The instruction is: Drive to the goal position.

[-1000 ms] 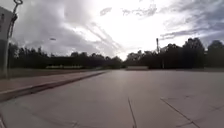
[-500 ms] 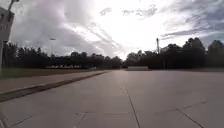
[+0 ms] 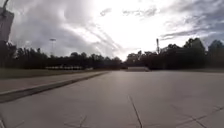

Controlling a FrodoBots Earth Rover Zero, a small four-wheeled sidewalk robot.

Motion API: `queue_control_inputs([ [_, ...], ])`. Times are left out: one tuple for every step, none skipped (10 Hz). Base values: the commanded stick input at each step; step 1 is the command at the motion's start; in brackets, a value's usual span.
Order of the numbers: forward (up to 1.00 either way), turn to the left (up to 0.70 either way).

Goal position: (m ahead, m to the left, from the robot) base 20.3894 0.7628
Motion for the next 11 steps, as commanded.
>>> queue_control_inputs([
  [0.70, -0.35],
  [0.70, -0.35],
  [0.70, -0.24],
  [0.70, -0.12],
  [0.70, 0.00],
  [0.70, 0.00],
  [0.70, 0.00],
  [0.70, 0.00],
  [0.70, 0.00],
  [0.70, 0.00],
  [0.70, 0.00],
])
